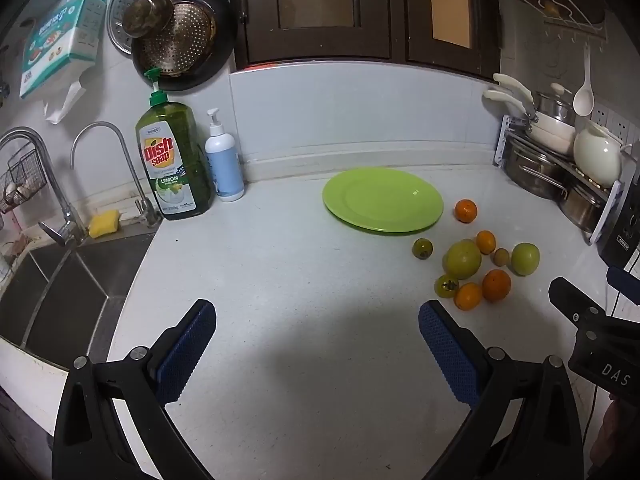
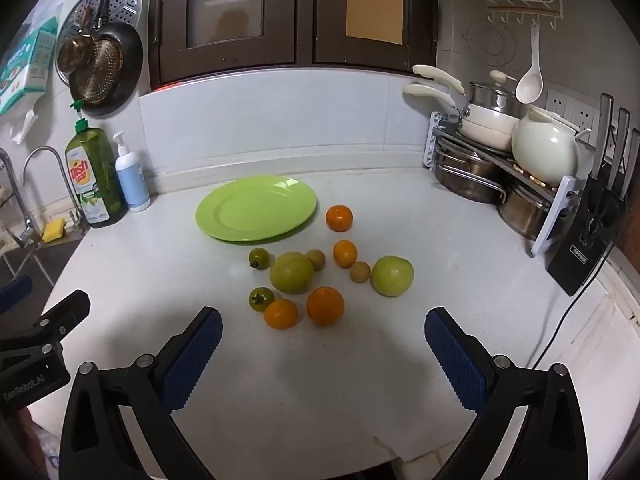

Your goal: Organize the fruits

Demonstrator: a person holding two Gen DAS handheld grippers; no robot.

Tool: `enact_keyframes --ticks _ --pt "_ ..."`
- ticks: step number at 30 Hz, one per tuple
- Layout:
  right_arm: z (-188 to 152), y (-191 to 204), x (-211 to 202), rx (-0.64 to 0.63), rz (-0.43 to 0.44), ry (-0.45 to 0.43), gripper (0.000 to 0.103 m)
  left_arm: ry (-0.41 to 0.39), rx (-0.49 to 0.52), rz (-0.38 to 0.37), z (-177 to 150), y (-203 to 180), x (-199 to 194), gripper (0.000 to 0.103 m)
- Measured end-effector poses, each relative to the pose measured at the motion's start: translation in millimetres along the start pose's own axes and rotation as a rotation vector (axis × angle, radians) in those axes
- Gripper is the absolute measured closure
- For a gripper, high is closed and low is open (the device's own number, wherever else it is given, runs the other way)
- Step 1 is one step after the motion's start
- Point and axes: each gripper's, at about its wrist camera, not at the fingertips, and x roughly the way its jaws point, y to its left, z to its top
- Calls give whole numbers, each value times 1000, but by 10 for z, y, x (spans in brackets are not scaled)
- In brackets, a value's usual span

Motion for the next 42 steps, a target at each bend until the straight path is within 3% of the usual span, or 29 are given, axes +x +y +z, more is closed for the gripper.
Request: enact_keyframes --ticks 42 --pt "-8 -76 -231 -6 -15 -57 1 -73 16 -1 3 -54 -199 0"
